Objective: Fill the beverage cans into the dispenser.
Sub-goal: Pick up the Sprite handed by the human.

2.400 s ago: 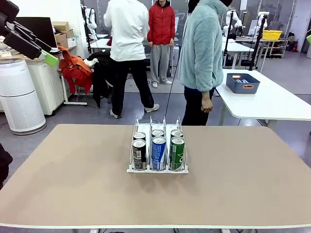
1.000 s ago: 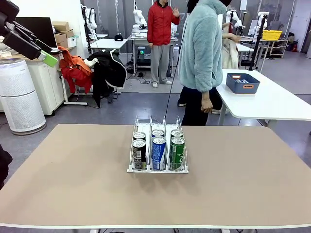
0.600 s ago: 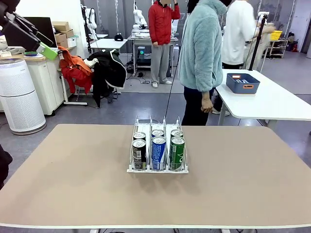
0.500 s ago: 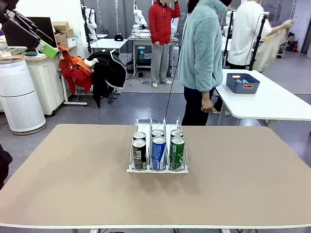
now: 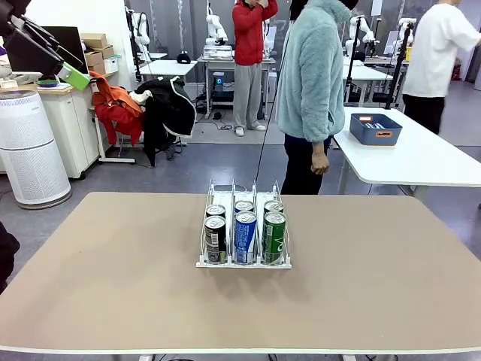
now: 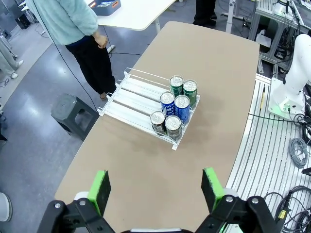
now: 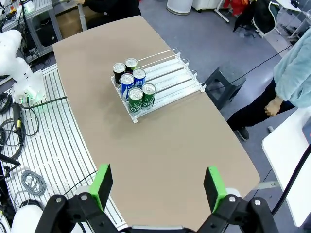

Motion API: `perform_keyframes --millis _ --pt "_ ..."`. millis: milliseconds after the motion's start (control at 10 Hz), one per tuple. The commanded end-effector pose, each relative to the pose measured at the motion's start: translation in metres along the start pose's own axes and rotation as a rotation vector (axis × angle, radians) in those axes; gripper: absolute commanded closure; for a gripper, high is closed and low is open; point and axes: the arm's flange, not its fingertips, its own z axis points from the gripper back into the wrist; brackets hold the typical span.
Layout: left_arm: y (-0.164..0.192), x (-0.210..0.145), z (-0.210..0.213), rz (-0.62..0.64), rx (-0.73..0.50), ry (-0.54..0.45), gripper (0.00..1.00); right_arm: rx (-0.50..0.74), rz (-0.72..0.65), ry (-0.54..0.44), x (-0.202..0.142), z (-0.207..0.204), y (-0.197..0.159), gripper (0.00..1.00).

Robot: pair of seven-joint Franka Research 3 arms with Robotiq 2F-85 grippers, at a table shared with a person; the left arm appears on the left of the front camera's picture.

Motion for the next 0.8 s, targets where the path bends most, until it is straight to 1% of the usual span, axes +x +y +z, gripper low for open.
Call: perform_keyframes --millis 0,700 --pt "-0.0009 -0.0012 0.0011 0.001 -0.003 -0.006 0.00 0.007 -0.008 -0.002 0.0028 -0.0005 -0.0007 0.00" --pt "-0.0009 -0.0012 0.0011 0.001 -0.003 -0.006 0.00 0.007 -0.008 -0.002 0.0028 -0.0005 -0.0007 0.00"
